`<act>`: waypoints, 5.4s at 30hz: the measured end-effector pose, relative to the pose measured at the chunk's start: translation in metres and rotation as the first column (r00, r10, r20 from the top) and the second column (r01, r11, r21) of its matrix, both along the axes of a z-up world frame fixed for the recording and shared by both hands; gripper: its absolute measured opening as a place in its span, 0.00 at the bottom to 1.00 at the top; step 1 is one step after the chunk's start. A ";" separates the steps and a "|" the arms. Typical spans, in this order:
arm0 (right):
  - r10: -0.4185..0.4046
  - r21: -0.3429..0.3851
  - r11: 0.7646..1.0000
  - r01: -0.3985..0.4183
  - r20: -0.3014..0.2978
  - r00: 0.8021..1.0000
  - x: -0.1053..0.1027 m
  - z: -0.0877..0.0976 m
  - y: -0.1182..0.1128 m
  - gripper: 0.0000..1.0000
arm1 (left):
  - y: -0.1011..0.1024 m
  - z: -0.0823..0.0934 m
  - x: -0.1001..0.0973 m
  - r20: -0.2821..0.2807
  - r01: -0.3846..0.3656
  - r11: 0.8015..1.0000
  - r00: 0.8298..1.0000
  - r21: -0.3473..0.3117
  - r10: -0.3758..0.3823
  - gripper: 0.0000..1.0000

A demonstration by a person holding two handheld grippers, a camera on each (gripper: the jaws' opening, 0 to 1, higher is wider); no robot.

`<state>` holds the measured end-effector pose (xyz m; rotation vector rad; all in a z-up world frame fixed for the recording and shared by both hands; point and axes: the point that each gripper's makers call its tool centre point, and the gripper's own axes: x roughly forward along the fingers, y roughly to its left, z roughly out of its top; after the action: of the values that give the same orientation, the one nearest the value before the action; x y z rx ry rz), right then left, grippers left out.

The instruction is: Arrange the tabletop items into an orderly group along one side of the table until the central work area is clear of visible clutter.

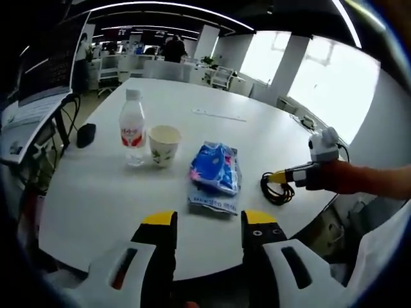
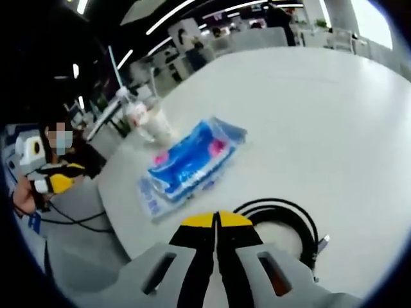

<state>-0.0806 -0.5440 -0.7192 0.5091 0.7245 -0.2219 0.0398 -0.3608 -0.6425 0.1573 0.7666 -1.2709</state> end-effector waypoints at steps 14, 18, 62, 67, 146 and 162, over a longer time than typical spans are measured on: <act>0.037 -0.022 0.999 -0.037 -0.011 0.999 0.024 0.004 -0.021 0.00 | -0.002 -0.003 -0.004 -0.001 0.006 1.000 1.000 0.002 -0.006 0.38; 0.030 -0.018 0.999 -0.030 -0.013 0.999 0.032 0.000 -0.030 0.00 | 0.001 -0.003 -0.003 -0.004 -0.005 1.000 1.000 0.003 0.005 0.38; 0.323 -0.171 0.920 -0.352 -0.175 0.930 0.094 -0.007 -0.058 0.13 | 0.021 -0.003 0.005 -0.010 -0.079 0.997 0.997 0.006 0.080 0.39; 0.381 -0.236 0.871 -0.431 -0.232 0.895 0.101 -0.010 -0.057 0.14 | 0.023 -0.006 0.000 -0.019 -0.072 0.997 0.997 0.011 0.072 0.39; 0.016 -0.086 0.996 -0.021 -0.059 0.998 0.007 -0.029 0.033 0.06 | -0.055 -0.092 -0.016 -0.127 0.046 0.989 0.992 0.138 -0.028 0.23; 0.073 -0.075 0.994 -0.076 -0.037 0.997 0.017 -0.025 0.038 0.00 | -0.062 -0.092 -0.023 -0.085 0.072 0.982 0.995 0.172 -0.058 0.00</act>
<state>-0.0631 -0.5065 -0.7441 0.4052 0.7638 -0.1884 0.0166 -0.4229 -0.7343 0.2772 0.9491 -1.2765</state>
